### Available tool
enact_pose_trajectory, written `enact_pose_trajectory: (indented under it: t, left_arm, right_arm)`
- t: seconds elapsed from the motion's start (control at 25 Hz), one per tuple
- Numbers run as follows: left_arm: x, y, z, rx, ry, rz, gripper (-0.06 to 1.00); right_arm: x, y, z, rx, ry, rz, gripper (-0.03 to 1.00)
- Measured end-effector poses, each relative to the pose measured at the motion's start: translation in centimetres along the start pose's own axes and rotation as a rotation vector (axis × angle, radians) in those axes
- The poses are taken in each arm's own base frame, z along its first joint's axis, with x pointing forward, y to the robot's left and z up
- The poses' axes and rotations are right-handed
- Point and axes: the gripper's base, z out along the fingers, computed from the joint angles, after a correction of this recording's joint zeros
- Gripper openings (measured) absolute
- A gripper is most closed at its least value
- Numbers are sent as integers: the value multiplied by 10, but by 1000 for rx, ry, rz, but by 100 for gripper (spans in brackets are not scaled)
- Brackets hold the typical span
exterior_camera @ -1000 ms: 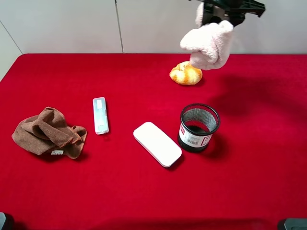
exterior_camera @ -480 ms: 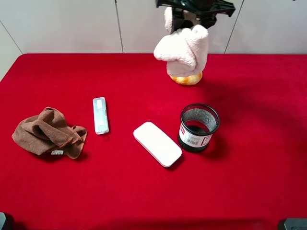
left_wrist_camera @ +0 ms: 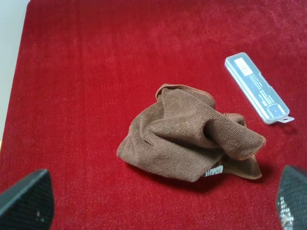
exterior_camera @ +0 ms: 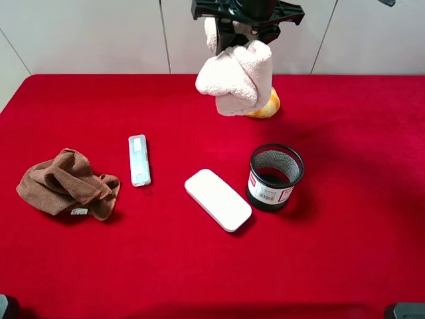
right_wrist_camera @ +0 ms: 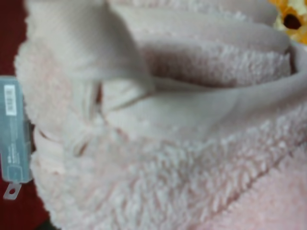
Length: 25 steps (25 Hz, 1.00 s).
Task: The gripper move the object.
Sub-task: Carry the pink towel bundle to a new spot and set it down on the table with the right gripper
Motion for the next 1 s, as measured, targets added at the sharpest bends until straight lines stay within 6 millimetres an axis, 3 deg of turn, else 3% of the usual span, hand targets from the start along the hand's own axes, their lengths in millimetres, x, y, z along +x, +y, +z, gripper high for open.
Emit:
enact_pose_trajectory:
  t: [0.24, 0.44, 1.0]
  left_arm:
    - [0, 0, 0, 0, 0, 0, 92]
    - [0, 0, 0, 0, 0, 0, 92]
    - [0, 0, 0, 0, 0, 0, 92]
  right_arm:
    - [12, 30, 4, -17, 15, -113, 36]
    - [21, 49, 22, -19, 59, -188, 36]
    - [2, 61, 72, -29, 83, -213, 36]
